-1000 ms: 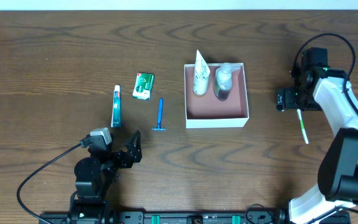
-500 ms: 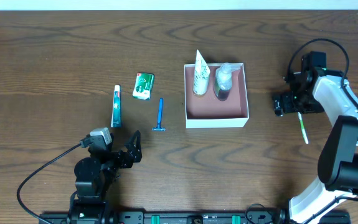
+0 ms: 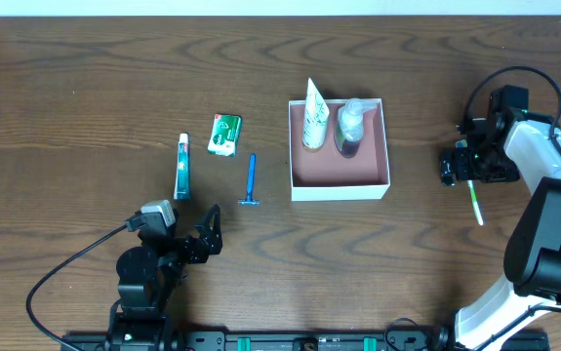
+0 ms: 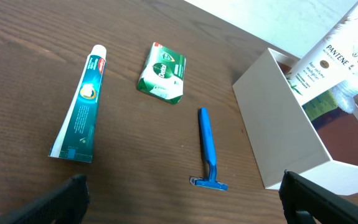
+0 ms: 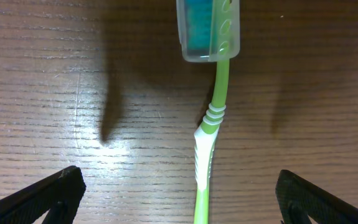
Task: Pack container
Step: 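Lower the right gripper and close it on the green toothbrush handle, then lift the toothbrush with the right gripper and carry it into the box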
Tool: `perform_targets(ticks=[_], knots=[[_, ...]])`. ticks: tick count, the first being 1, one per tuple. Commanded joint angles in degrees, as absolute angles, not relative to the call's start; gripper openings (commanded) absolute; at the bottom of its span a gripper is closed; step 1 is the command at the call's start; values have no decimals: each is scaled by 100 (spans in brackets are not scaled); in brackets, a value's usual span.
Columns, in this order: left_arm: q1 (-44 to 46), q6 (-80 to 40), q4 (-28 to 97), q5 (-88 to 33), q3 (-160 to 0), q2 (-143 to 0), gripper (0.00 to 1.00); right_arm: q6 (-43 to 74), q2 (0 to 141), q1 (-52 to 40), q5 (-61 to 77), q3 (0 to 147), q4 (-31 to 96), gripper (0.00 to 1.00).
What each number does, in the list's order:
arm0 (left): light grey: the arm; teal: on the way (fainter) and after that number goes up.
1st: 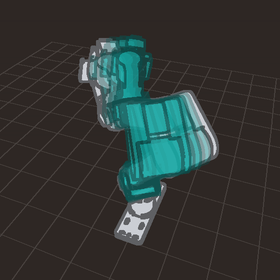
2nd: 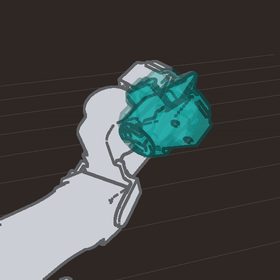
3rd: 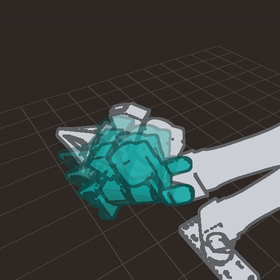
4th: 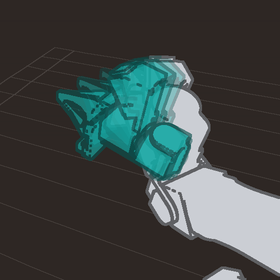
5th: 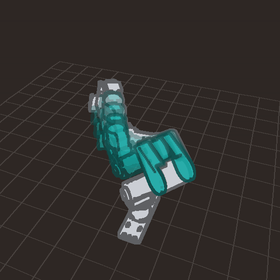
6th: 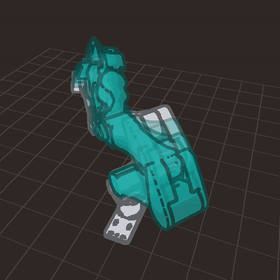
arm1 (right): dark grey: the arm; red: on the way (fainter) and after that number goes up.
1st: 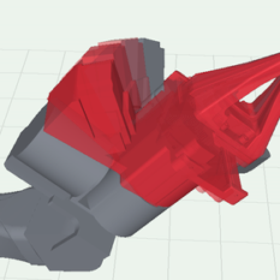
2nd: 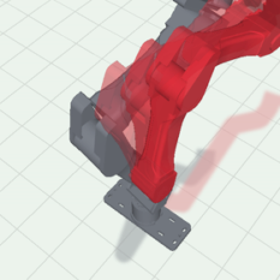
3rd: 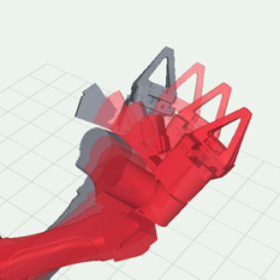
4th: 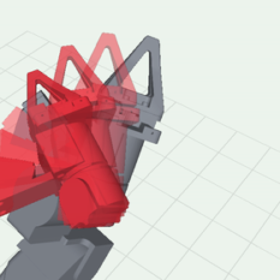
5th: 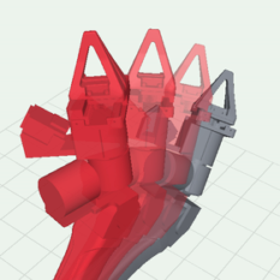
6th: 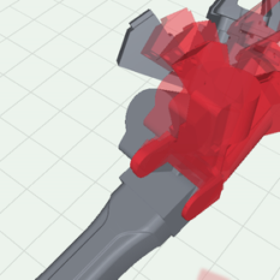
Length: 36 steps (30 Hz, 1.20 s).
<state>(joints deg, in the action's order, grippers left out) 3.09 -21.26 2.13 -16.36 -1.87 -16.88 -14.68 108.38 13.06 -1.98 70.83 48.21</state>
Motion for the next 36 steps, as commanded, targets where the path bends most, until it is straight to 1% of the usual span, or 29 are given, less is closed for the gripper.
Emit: perform_targets(ticks=[1, 17, 19, 23, 31, 33, 35, 36], knots=[[281, -2174, 416, -1712, -97, -1680, 98, -1594, 10930, 1345, -123, 7118, 4775, 99], [281, -2174, 416, -1712, -97, -1680, 98, -1745, 11531, 1345, -259, 7116, 4713, 99], [281, -2174, 416, -1712, -97, -1680, 98, -1745, 11531, 1345, -261, 7116, 4692, 97], [281, -2174, 416, -1712, -97, -1680, 98, -1743, 11531, 1347, -322, 7116, 4670, 80], [281, -2174, 416, -1715, -97, -1680, 98, -1728, 11531, 1356, -320, 7116, 4648, 34], [281, -2174, 416, -1712, -97, -1680, 98, -1662, 11531, 1356, -320, 7116, 4628, 25], [281, -2174, 416, -1712, -97, -1680, 98, -1627, 11531, 1354, -320, 7118, 4615, 22], [281, -2174, 416, -1712, -97, -1680, 98, -1623, 11531, 1354, -318, 7118, 4604, 17]])
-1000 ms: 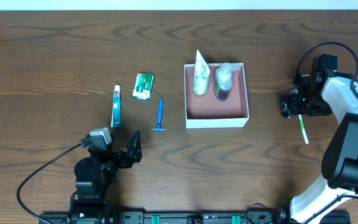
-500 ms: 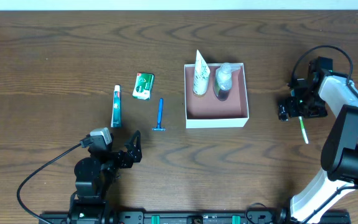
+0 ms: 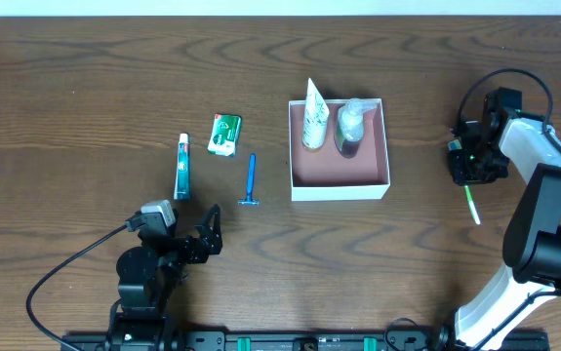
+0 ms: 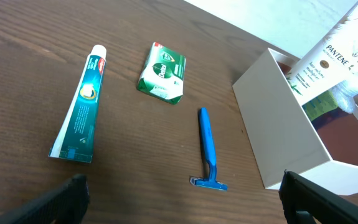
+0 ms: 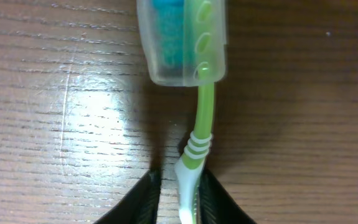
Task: Pack container
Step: 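Lift the toothbrush with the right gripper and carry it into the box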
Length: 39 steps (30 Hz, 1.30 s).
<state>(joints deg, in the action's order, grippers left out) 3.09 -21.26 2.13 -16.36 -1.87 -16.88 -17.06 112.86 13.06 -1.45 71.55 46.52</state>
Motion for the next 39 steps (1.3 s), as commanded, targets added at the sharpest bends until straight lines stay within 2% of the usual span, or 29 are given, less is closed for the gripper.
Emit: perform_targets(ticks=[1, 3, 5, 12, 25, 32, 39], knots=[[281, -2174, 416, -1712, -97, -1680, 98, -1603, 11531, 1354, -320, 7118, 4595, 12], [281, -2174, 416, -1712, -97, -1680, 98, -1500, 11531, 1354, -320, 7120, 4584, 3], [281, -2174, 416, -1712, -97, -1680, 98, -1426, 11531, 1354, -320, 7124, 4589, 1], [281, -2174, 416, -1712, -97, -1680, 98, -1057, 11489, 1302, -139, 7376, 4978, 4], [281, -2174, 416, -1712, -97, -1680, 98, -679, 11465, 875, 2672, 9330, 6663, 1], [281, -2174, 416, -1712, -97, -1680, 98, -338, 11463, 377, 2746, 9758, 6654, 7], [281, -2174, 416, -1712, -97, -1680, 98, 191, 11463, -21, 2749, 9786, 6217, 7]])
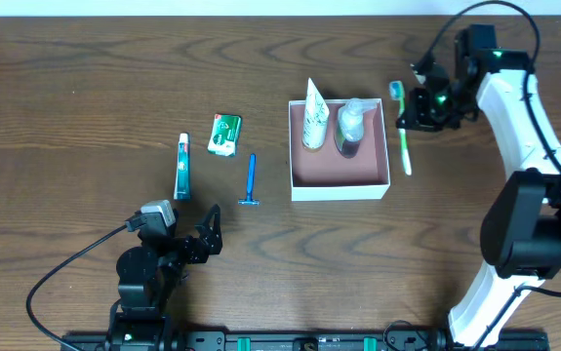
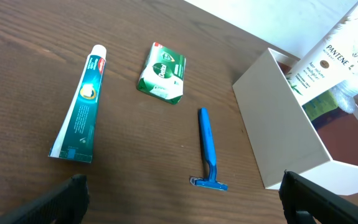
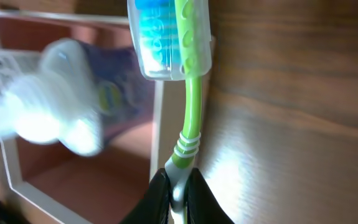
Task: Pack container
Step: 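Lift the toothbrush with the right gripper and carry it into the box, then open the right gripper and retract it to the upper right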
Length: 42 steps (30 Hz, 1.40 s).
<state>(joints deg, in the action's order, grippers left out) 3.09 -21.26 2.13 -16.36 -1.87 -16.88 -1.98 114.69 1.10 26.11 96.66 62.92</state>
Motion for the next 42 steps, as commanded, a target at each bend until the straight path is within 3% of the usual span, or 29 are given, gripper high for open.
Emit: perform_targets(ticks=[1, 9, 22, 31, 42], knots=[[281, -2174, 416, -1712, -97, -1680, 98, 283, 11463, -62, 2755, 9786, 6160, 7], [281, -2174, 416, -1712, -97, -1680, 98, 368, 11463, -272, 3476, 9786, 5933, 8], [281, -2174, 416, -1712, -97, -1680, 98, 379, 11465, -528, 3356, 9782, 6198, 11], [281, -2174, 416, -1712, -97, -1680, 98, 381, 11465, -528, 3024, 9782, 6274, 21], [281, -2174, 416, -1712, -97, -1680, 98, 425, 11463, -399, 2978, 9784, 5955, 42]])
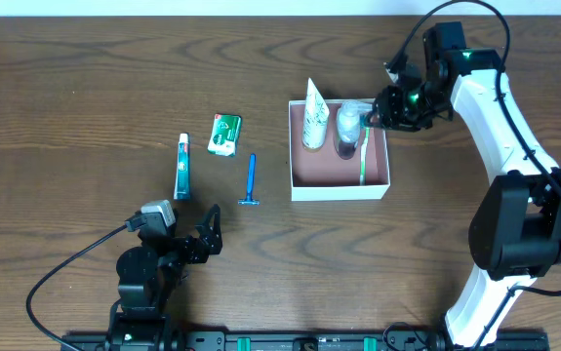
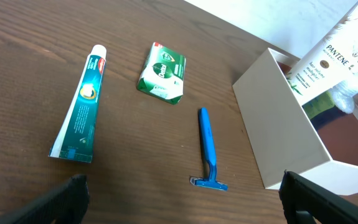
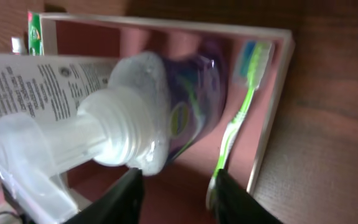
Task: Pack container
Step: 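Open the right gripper and retract it to the upper right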
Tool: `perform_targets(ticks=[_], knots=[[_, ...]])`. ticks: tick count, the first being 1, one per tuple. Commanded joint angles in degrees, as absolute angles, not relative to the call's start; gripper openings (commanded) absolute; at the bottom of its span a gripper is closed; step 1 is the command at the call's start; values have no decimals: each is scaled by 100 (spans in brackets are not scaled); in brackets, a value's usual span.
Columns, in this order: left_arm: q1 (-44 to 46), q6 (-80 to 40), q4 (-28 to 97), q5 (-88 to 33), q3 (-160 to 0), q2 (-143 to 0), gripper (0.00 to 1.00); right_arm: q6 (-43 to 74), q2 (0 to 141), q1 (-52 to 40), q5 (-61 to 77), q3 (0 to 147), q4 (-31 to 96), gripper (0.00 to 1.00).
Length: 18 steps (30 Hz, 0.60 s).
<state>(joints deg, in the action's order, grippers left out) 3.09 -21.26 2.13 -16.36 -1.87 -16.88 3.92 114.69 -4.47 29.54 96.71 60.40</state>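
The white box (image 1: pixel 340 188) with a reddish floor stands right of centre. A Pantene tube (image 1: pixel 313 117) and a clear pump bottle (image 1: pixel 347 125) lean inside it. The green toothbrush (image 1: pixel 363 153) lies in the box along its right wall; it also shows as the toothbrush (image 3: pixel 236 121) in the right wrist view. My right gripper (image 1: pixel 387 107) hovers open over the box's far right corner, its fingers (image 3: pixel 228 190) beside the handle, not pinching it. Toothpaste (image 1: pixel 182 166), a green packet (image 1: pixel 225 135) and a blue razor (image 1: pixel 251 179) lie left of the box. My left gripper (image 1: pixel 205 237) rests open near the front edge.
The box's near white wall (image 2: pixel 284 121) stands right of the razor (image 2: pixel 208 146) in the left wrist view. Bare wood surrounds the loose items. The right arm reaches in from the right side over the table.
My right gripper was shut on the toothbrush just outside the box's right wall. Now the toothbrush lies inside the box and the gripper is open above it. The left arm is unchanged.
My right gripper stood open over the toothbrush lying on the table at the far right. Then it was shut on the handle there. Then it held the toothbrush beside the box's right wall. Now the toothbrush rests in the box, let go.
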Motion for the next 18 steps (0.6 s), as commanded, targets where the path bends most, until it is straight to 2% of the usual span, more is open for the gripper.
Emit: perform_targets(ticks=[1, 10, 12, 13, 16, 18], knots=[[281, -2174, 416, -1712, -97, -1680, 98, 425, 11463, -342, 2978, 9789, 5909, 44], [281, -2174, 416, -1712, -97, -1680, 98, 318, 11461, 709, 2976, 9854, 6064, 58], [281, -2174, 416, -1712, -97, -1680, 98, 209, 11461, 934, 2936, 9854, 6090, 64], [281, -2174, 416, -1712, -97, -1680, 98, 207, 11461, 1033, 2836, 9854, 6088, 68], [281, -2174, 416, -1712, -97, -1680, 98, 211, 11461, 1315, 2276, 9854, 5966, 99], [281, -2174, 416, -1712, -97, -1680, 98, 211, 11461, 1470, 2027, 9854, 5863, 99]])
